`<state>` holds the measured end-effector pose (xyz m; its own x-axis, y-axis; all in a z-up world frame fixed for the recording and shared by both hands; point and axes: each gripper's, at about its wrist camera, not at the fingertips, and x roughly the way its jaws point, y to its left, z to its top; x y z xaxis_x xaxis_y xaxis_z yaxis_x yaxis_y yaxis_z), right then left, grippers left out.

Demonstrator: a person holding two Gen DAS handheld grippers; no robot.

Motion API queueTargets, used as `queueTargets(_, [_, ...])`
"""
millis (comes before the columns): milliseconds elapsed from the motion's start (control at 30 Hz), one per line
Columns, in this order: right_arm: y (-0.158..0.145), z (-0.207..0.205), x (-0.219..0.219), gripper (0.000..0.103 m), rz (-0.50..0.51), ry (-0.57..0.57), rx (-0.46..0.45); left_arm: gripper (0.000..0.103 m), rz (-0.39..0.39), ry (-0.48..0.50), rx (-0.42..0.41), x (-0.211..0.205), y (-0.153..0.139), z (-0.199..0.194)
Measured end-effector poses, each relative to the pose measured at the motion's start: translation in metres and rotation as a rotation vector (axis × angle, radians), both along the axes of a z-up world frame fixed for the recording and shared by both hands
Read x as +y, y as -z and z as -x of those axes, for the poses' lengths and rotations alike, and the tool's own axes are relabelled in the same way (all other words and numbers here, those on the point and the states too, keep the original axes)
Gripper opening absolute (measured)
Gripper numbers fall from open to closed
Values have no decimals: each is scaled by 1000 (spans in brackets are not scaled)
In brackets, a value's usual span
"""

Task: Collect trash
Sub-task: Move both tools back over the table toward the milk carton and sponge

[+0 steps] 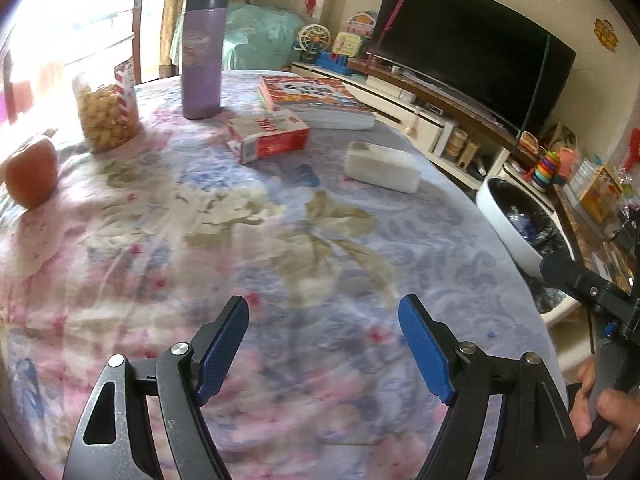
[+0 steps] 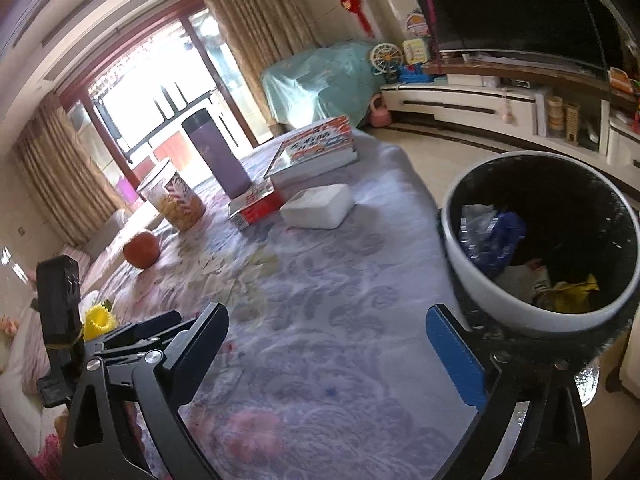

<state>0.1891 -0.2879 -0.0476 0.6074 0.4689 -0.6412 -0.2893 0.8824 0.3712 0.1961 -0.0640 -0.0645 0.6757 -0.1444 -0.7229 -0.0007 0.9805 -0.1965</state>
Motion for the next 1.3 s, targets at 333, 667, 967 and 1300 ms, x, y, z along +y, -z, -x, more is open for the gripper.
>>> queueTargets(333, [7, -26, 31, 101, 39, -80, -2, 78, -51, 9, 11, 27, 8, -29])
queueTargets(667, [13, -73, 52, 101, 105, -132, -2, 78, -91, 20, 9, 52, 14, -84])
queueTargets(967, [20, -113, 73, 101, 163, -173, 16, 79, -160, 83, 9, 57, 25, -153])
queueTargets(1300, [37, -150, 83, 101, 246, -212, 48, 79, -204, 173, 53, 61, 46, -226])
